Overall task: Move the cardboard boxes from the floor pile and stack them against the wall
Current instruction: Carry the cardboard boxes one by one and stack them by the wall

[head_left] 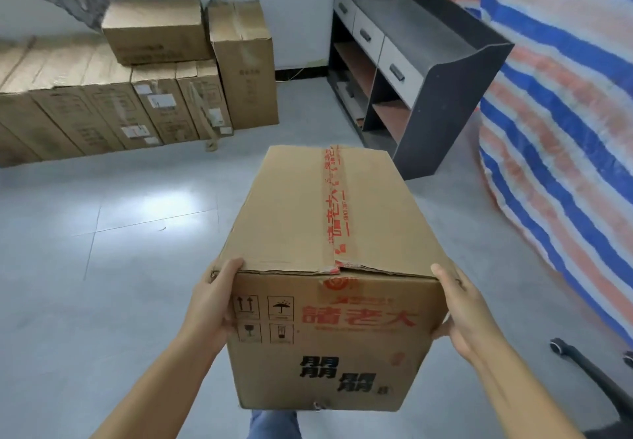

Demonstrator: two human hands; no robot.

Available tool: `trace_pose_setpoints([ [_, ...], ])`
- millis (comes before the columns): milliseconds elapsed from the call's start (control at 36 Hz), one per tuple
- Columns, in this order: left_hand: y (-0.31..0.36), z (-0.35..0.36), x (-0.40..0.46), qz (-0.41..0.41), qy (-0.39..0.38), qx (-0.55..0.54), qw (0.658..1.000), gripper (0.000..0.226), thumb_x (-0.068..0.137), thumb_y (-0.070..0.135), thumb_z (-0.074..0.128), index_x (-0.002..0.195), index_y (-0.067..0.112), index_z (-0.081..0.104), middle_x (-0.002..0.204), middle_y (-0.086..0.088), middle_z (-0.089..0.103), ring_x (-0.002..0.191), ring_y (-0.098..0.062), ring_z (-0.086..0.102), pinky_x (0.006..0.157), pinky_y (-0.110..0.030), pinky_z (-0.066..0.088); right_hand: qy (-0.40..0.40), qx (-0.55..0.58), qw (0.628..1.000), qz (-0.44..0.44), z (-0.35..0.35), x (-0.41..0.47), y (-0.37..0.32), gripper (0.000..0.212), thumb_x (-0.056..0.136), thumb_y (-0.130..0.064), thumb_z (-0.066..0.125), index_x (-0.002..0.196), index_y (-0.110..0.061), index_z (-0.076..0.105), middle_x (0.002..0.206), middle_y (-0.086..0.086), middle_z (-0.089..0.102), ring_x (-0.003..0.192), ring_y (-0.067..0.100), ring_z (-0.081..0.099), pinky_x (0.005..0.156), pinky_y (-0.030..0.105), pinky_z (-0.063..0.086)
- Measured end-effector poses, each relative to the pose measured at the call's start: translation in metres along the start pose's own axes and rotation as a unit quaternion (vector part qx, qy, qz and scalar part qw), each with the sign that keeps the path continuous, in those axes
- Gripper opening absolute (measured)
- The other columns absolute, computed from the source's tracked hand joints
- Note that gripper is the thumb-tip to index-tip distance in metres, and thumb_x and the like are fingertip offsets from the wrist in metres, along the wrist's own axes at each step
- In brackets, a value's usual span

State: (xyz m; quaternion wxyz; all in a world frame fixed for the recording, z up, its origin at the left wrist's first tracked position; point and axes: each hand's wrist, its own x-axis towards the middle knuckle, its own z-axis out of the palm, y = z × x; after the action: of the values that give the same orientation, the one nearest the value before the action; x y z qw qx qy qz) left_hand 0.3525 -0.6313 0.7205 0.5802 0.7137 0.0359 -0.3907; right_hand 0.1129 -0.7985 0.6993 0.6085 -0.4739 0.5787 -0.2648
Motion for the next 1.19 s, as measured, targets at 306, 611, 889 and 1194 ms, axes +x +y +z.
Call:
trace_pose_setpoints([
  [306,0.15,0.073,0.171,-0.011,-0.029,0.0,1.0,0.016,0.094,0.028,0.053,0.103,0.016,0.058,0.083,0.0,0.056,0.072,-0.015,0.053,0.061,-0.036,0.046,0.016,0.001,0.999,0.045,0.097,0.172,-0.114,0.024,0.099,-0.03,0.047,0.119,-0.028,0.06,0.105,-0.007,0.066,0.092,0.012,0.06,0.091,0.061,0.047],
  [611,0.26,0.174,0.317,0.005,-0.03,0.007,1.0,0.029,0.095,0.028,0.051,0.119,0.014,0.058,0.072,0.001,0.054,0.056,-0.01,0.055,0.056,-0.032,0.047,0.011,-0.003,0.999,0.044,0.149,0.35,-0.21,0.021,0.1,-0.032,0.044,0.118,-0.033,0.056,0.099,-0.013,0.061,0.088,0.008,0.055,0.089,0.061,0.046],
  [889,0.352,0.305,0.428,0.002,-0.003,-0.022,1.0,0.027,0.095,0.029,0.049,0.11,0.008,0.057,0.072,-0.003,0.053,0.065,-0.018,0.055,0.056,-0.033,0.047,-0.059,-0.031,0.996,0.056,0.153,0.574,-0.296,0.06,0.083,-0.055,0.058,0.137,-0.031,0.047,0.133,0.005,0.054,0.12,0.029,0.052,0.09,0.061,0.044],
  [1194,0.453,0.383,0.553,0.006,0.039,-0.05,0.998,0.033,0.095,0.03,0.048,0.121,0.011,0.055,0.072,-0.002,0.051,0.059,-0.015,0.054,0.043,-0.025,0.043,-0.089,-0.042,0.995,0.018,0.22,0.728,-0.407,0.027,0.098,-0.037,0.047,0.122,-0.034,0.059,0.108,0.003,0.069,0.094,0.026,0.064,0.06,0.037,0.05],
])
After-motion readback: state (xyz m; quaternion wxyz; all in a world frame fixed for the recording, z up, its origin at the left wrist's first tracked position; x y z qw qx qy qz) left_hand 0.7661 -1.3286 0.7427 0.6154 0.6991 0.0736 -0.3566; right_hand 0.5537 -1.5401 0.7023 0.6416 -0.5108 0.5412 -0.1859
